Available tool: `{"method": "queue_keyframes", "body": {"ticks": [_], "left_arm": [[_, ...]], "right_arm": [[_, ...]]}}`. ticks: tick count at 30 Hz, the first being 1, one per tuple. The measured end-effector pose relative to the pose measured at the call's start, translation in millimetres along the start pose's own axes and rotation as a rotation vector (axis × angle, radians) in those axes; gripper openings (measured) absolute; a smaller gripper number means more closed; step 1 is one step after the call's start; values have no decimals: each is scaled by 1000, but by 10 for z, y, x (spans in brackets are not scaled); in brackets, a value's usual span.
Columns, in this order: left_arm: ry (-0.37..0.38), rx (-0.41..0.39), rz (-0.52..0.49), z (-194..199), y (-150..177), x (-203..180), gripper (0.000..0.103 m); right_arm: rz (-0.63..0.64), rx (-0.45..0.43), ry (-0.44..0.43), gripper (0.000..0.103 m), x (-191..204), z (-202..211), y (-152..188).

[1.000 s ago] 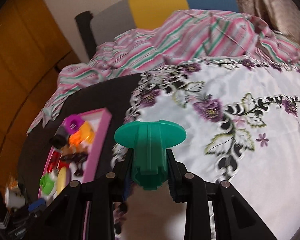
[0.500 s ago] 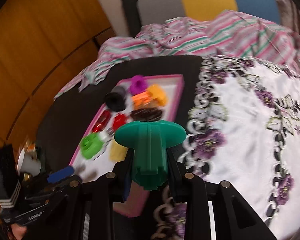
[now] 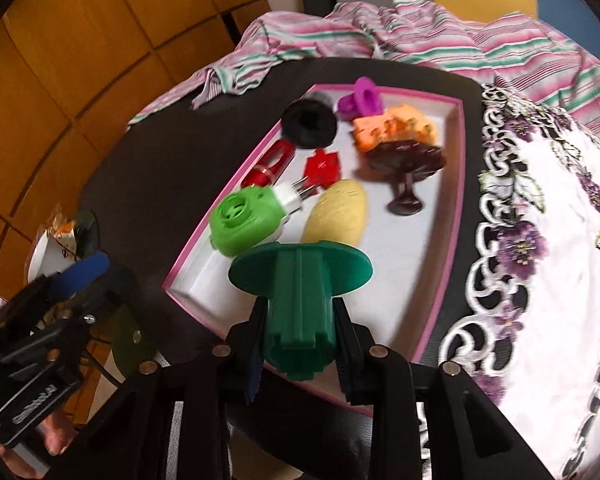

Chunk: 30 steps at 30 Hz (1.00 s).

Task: Organize rigid objects
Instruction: 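Carry the green stopper into the tray and open the right tool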

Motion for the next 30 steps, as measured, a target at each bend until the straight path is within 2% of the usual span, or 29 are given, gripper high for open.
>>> {"method": "queue_keyframes", "body": {"ticks": [6,12,14,15,17,18,19,24,30], "left_arm": [[-55,-2,6,68,7,56,49],[-130,-27,-13,153,-3,67,49],[-145,-30,-25,169,-12,52,49],[-145,-27,-27,170,-17,45,49],[-134,-17,-23,157,-29,46,49],[-123,-10,-17,146,-31,46,49],[-113,-4,-9,132,-34,48,49],[-91,26,16,66,-35,16,49],[-138,24,-7,81,-57,-45,49]], "right_arm": [[-35,37,-16,30,95,-215,-19],[18,-31,63,30,148,-350,-56],[11,-29,54,31,126,-374,-70],[5,-19,43,32,108,-374,-65],[-12,-11,28,41,66,-314,-31],[-21,-18,23,50,54,-280,-15],[-33,-27,18,53,23,-227,10],[-67,-72,14,54,-74,-6,89],[-62,-106,100,56,-87,110,122]]}}
Point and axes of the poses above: each gripper's, at about its wrist camera, not at the fingertips, and z roughly against the way its jaws point, x to its left, y to its underside, the point moved 1 cm from there along -z, roughly the way its jaws point, and after that the axes turned 10 degrees about -z, right-handed, at the moved point
